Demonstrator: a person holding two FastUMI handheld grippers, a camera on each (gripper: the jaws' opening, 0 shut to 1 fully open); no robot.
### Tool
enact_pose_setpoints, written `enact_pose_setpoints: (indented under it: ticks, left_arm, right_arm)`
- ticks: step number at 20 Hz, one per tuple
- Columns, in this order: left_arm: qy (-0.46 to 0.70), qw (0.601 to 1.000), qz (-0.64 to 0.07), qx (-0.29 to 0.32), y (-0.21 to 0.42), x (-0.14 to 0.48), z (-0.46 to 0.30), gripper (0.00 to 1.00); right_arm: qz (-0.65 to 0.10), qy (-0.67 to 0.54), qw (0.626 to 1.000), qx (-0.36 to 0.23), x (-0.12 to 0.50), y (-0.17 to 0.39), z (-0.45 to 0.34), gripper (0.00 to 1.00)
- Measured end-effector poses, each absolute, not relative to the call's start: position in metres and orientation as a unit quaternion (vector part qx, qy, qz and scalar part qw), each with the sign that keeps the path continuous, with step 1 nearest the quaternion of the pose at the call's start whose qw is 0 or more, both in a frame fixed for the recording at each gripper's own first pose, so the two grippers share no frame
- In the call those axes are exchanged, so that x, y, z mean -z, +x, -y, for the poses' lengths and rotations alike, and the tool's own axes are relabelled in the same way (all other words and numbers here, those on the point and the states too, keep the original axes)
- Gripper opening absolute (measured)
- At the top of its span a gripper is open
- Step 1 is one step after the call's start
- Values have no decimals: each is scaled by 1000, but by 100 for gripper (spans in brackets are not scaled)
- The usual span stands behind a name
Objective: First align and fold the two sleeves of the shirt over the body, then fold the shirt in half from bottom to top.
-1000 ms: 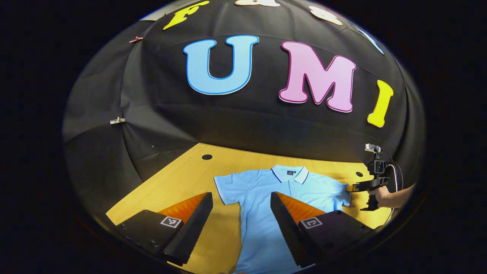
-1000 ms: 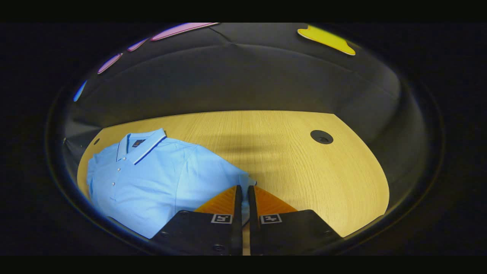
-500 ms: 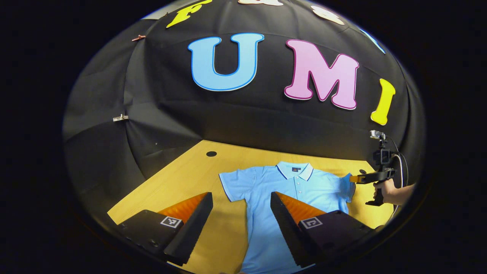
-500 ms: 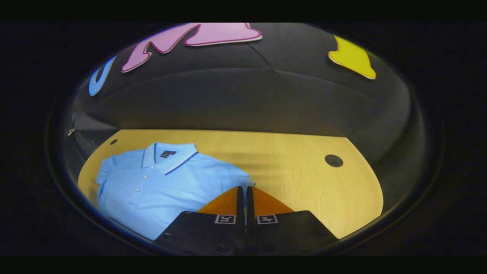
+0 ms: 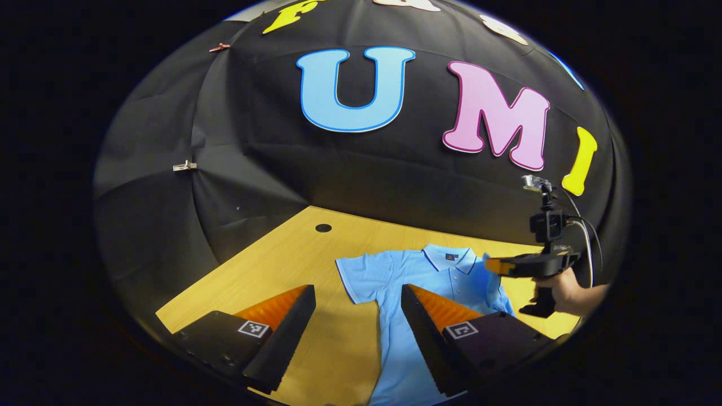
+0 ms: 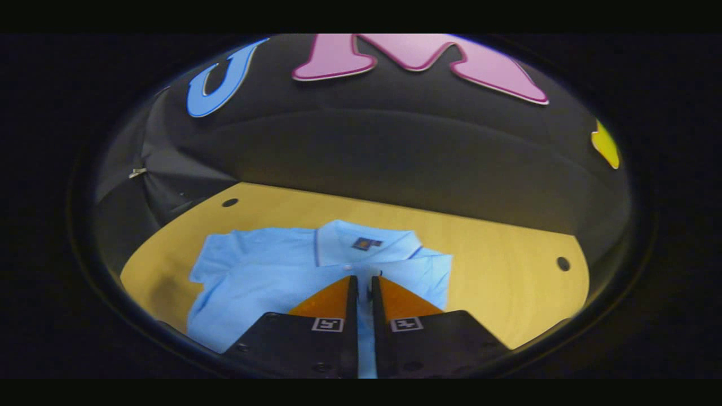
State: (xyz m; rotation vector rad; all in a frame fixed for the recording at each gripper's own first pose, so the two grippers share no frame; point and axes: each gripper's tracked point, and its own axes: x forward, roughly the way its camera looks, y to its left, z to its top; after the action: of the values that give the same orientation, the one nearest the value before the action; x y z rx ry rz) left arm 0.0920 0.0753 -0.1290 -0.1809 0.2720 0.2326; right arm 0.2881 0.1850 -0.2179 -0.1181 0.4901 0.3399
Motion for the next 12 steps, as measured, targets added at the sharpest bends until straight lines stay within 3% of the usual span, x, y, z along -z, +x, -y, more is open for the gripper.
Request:
enact_pose_setpoints:
  ticks: [2,3,5,12]
  left_arm:
    - [-79,982,-133,-112,108,132,-84,97]
    - [-74,982,-134,-107,118,136,-86,97]
    - [-64,984,-137,-94,142,144,-91,97]
    - [-65,979,-179,-67,247,204,-108,98]
  right_arm:
    - [-246,-66,948,-190,224,270,-208,43]
    - [-241,-72,949,-192,224,263,-211,51]
    - [-235,-65,950,-193,219,242,-206,96]
    - [-211,-60,966,-136,189,187,-108,98]
